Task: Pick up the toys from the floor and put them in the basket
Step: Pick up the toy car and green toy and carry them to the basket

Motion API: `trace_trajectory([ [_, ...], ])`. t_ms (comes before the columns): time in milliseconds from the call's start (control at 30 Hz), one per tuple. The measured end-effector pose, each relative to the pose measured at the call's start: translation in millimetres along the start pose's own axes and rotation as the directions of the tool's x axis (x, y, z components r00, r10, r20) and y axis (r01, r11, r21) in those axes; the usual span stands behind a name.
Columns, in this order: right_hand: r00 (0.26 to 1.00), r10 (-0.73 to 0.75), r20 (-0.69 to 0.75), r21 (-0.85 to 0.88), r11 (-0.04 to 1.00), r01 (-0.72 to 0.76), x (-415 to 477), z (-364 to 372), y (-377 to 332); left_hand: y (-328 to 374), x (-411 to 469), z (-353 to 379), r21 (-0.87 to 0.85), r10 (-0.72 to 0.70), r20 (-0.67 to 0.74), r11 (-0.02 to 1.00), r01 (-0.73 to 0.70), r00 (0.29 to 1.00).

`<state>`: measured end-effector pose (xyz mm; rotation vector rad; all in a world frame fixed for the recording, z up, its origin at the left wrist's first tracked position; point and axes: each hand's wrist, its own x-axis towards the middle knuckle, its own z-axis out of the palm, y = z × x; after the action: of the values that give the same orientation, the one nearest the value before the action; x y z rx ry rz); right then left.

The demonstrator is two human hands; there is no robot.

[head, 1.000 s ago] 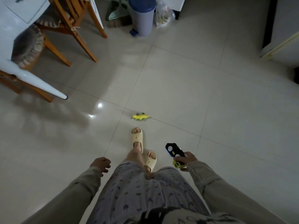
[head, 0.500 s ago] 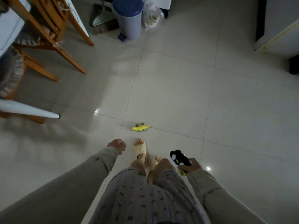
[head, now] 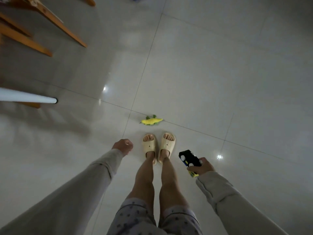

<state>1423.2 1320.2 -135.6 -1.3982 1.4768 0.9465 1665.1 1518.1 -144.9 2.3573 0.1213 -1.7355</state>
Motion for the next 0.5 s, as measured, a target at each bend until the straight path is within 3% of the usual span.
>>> trace_trajectory([
  [367, 0.996, -0.039, 0.077, 0.214, 0.976, 0.021, 200, 47, -33, 41, 245, 69, -0.064, 0.017, -0.003, 0.998, -0.018, 1.0],
  [500, 0.994, 0.009, 0.108, 0.182, 0.983, -0.029, 277, 75, -17, 47, 344, 107, -0.154, -0.044, 0.016, 0.987, 0.046, 0.999],
])
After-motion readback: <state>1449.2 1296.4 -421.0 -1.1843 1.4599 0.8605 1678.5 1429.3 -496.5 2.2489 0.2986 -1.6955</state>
